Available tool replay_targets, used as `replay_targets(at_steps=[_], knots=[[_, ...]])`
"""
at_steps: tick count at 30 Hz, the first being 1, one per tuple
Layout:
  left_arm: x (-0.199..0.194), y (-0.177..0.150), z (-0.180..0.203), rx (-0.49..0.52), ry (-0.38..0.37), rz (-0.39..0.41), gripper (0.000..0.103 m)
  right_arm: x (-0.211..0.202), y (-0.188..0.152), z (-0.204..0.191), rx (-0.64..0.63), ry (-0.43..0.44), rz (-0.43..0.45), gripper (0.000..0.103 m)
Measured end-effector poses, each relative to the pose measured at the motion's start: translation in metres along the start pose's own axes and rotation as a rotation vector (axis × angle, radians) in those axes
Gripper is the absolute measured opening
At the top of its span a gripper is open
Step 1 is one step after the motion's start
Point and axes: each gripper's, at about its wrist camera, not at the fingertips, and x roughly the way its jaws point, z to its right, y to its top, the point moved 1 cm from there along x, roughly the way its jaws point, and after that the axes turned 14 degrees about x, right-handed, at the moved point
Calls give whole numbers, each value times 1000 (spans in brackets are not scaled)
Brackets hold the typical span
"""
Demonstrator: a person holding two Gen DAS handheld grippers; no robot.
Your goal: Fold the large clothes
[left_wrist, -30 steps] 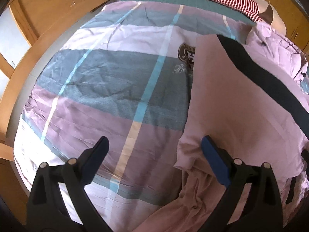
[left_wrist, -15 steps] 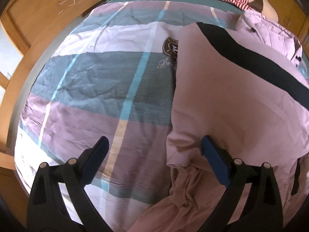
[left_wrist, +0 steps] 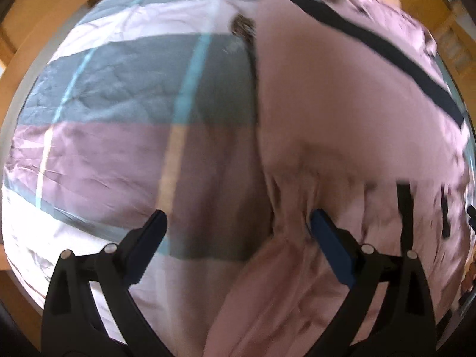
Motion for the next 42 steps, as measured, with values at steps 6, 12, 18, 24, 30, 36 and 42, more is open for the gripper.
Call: replay_targets(at_steps=[6,12,18,24,30,36,42], knots=[[-4,-8,22,35,-104,11,28,33,-28,38,2,-39,-144,90],[-12,-11,46,98,-22,-1,13,19,-31,47,89,32,-184,29],[0,-37,43,71,-29,-27,11,-4,-42,50,97,80,-168,14],[-9,-40,51,18,53,-5,14,-11,-56,47,19,14,-163,15],[-82,-17,72,49,269,312,64,-50,-59,26,-158,-91,89,65],[-76,26,100,169,223,372,66,-76,-44,-43,-274,18,194,69],[-29,63,102,153,166,290,66,-43,-11,-142,-288,181,122,69]])
